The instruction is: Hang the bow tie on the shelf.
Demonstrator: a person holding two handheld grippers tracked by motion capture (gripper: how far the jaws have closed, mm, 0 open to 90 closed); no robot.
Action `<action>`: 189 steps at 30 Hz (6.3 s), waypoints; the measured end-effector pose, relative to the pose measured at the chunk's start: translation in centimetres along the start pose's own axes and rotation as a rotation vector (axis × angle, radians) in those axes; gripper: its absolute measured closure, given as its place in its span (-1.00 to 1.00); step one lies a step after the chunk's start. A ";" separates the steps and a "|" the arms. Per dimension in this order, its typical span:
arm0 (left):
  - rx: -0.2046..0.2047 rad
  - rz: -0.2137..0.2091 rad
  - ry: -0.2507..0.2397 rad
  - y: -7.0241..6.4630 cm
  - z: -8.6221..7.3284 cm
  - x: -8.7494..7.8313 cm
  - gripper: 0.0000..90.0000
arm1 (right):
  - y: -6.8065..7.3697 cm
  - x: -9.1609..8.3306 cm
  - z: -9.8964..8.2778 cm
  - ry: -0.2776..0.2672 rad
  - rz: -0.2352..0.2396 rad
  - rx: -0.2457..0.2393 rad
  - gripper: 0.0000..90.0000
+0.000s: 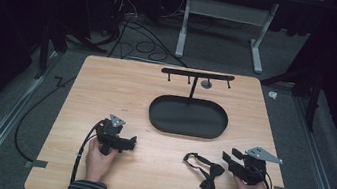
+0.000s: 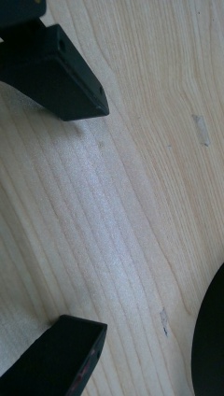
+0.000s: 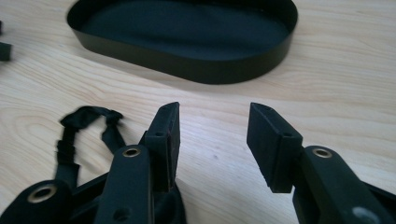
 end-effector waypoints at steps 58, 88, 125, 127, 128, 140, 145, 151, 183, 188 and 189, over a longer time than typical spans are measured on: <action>-0.001 -0.002 0.000 0.0 0.0 0.0 -0.99 | 6.9 5.2 -2.8 0.224 0.212 -0.142 0.93; -0.001 -0.002 0.000 0.0 0.0 0.0 -0.99 | 5.0 1.9 2.4 0.056 0.150 -0.177 1.00; 0.000 -0.002 0.000 0.0 0.0 0.0 -0.99 | 3.9 2.7 11.1 -0.038 0.151 -0.187 1.00; -0.001 -0.002 0.000 0.0 0.0 0.0 -0.99 | 3.9 2.8 11.4 -0.039 0.153 -0.183 1.00; 0.000 -0.002 0.000 0.0 0.0 0.0 -0.99 | 3.8 2.9 11.5 -0.037 0.150 -0.181 1.00; -0.001 -0.002 0.000 0.0 0.0 0.0 -0.99 | 3.5 3.7 12.5 -0.041 0.150 -0.170 1.00; 0.000 -0.002 0.000 0.0 0.0 0.0 -0.99 | 3.2 4.1 13.1 -0.048 0.155 -0.167 1.00; 0.000 -0.002 0.000 0.0 0.0 0.0 -0.99 | 3.1 4.3 13.7 -0.052 0.157 -0.161 1.00; 0.002 -0.004 -0.001 -0.1 0.0 -0.1 -0.99 | 1.8 7.3 17.5 -0.075 0.112 -0.123 1.00; 0.004 -0.005 0.000 -0.1 0.0 -0.1 -0.99 | 1.7 7.7 18.0 -0.085 0.106 -0.120 1.00; 0.003 -0.005 0.000 -0.1 0.0 -0.1 -0.99 | 1.8 7.8 18.1 -0.086 0.106 -0.116 1.00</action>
Point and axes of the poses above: each handheld gripper's, and its own axes: x roughly forward along the jaws, z roughly out of its top, y roughly to its left, the point moved 10 cm from there along x, roughly forward along the jaws, and after that the axes turned 12 degrees about -y, right-handed, at the moved point
